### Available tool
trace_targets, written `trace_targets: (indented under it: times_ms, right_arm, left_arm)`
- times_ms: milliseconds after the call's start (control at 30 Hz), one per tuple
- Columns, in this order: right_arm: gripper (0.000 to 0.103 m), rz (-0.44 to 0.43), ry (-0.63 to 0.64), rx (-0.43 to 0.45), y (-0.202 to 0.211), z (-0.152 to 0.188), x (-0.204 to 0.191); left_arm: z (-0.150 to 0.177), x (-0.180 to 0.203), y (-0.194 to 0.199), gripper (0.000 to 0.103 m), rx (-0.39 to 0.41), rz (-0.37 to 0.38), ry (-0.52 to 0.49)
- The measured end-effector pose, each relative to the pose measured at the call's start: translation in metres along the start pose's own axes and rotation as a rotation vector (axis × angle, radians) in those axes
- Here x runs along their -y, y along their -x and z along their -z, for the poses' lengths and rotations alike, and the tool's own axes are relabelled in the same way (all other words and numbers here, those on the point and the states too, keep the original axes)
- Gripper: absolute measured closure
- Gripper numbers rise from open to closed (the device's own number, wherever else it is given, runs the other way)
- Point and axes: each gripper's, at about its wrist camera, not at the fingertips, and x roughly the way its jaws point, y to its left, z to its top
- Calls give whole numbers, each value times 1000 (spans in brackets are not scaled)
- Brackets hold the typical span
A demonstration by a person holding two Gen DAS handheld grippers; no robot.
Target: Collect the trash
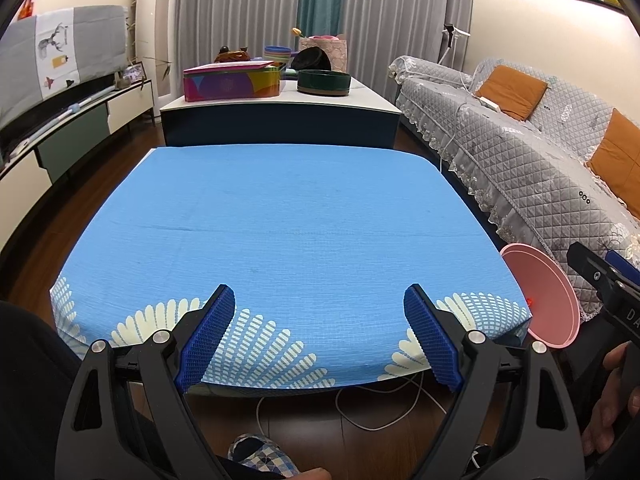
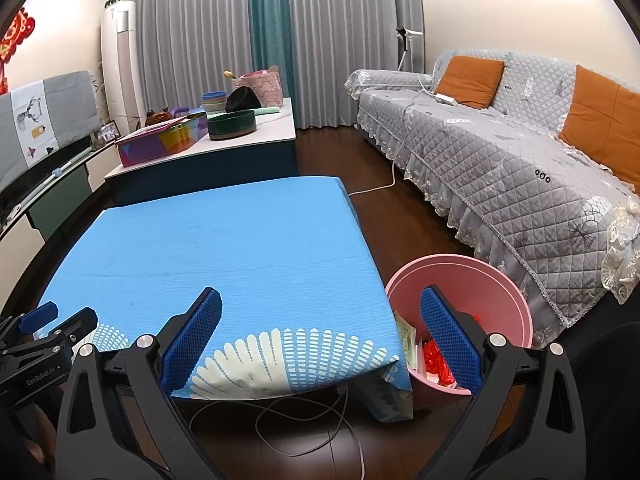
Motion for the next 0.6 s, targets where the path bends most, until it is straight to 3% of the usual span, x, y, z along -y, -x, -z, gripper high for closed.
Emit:
trace_targets:
  times_ms: [600]
  right_arm:
    - [5,0,2,-1,-2,-1,0]
  left_arm:
    - [0,0,-1,19,-2,1,4]
